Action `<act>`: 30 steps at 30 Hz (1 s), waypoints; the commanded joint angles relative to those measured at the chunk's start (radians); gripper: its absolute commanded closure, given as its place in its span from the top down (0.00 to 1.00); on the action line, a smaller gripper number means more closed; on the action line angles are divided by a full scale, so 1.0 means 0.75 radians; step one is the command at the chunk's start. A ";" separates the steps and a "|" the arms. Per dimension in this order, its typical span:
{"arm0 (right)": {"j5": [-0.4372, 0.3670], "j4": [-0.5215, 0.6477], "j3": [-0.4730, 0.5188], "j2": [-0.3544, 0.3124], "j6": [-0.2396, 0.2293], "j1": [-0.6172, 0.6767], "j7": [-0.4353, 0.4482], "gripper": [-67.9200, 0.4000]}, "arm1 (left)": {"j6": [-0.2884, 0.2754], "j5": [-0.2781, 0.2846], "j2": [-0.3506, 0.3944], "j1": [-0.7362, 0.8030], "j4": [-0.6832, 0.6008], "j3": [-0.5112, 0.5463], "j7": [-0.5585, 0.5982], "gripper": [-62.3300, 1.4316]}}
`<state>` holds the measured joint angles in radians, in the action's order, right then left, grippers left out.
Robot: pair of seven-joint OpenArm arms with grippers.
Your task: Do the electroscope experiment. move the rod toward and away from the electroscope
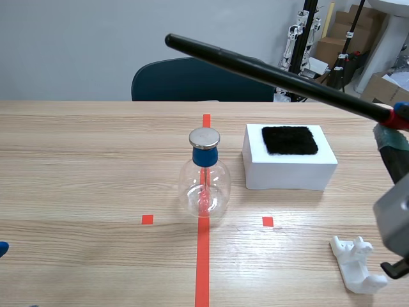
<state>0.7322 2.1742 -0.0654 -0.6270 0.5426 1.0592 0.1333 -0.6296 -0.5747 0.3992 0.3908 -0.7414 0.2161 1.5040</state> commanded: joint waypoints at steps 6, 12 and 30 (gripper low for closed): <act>0.001 0.021 0.016 -0.017 0.019 -0.001 0.010 0.01 | -0.001 0.017 0.004 0.007 -0.015 0.002 0.067 1.00; 0.001 0.021 0.016 -0.017 0.017 0.000 0.009 0.01 | -0.001 0.017 0.004 0.007 -0.015 0.002 0.067 1.00; 0.030 0.021 0.062 -0.041 0.025 -0.044 -0.034 0.01 | -0.001 0.016 0.004 0.007 -0.015 0.002 0.067 1.00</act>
<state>0.7559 2.1742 -0.0422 -0.6315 0.5426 1.0473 0.1177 -0.6296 -0.5747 0.3992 0.3908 -0.7414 0.2161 1.5040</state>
